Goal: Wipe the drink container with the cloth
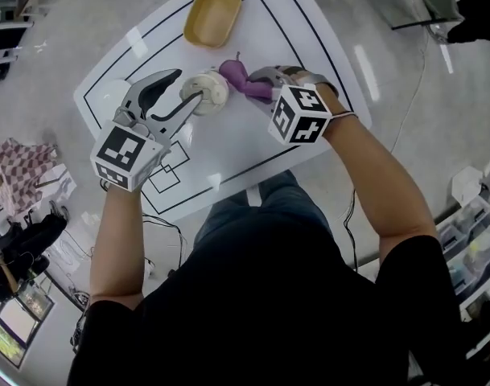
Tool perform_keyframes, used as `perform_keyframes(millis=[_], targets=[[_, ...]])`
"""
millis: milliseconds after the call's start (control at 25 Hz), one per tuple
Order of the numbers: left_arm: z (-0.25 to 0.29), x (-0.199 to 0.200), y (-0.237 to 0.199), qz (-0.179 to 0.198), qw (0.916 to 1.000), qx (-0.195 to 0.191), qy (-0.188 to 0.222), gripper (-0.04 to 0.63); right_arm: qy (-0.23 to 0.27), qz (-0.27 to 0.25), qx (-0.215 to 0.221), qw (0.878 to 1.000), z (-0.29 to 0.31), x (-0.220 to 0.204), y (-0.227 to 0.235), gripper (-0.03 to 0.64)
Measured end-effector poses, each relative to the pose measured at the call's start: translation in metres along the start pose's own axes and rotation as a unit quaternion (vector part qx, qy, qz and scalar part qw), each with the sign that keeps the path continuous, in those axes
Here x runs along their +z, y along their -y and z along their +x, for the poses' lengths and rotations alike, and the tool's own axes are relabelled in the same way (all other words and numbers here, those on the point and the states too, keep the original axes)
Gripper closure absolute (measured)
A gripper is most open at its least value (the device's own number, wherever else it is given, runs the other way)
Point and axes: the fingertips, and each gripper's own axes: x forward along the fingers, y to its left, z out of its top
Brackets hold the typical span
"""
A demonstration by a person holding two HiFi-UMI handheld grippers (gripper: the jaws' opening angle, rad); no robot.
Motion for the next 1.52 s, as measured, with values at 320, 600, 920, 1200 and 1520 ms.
perform_keyframes(millis=[320,600,920,1200,1520], targets=[[-0.071,0.036,0.002,-0.039,0.9965,0.062,0.041,0.379,0.036,0.023,-0.054,0.998,-0.077,0.061,0.021,0.537],[-0.119,0.089,0.009,-0.065,0.9859,0.123,0.093,0.396,0.106,0.05,-0.085,0.989,-0.16,0.111,0.054,0.537],[-0.227,0.114,0.039,-0.057,0.9716,0.178,0.145,0.442,0.161,0.104,-0.117,0.975,-0.228,0.195,0.025,0.537],[-0.255,0.138,0.057,-0.075,0.9612,0.212,0.16,0.47,0.184,0.132,-0.122,0.966,-0.289,0.199,0.036,0.538],[-0.281,0.123,0.063,-0.085,0.9559,0.227,0.167,0.489,0.183,0.165,-0.125,0.961,-0.297,0.194,0.022,0.538]])
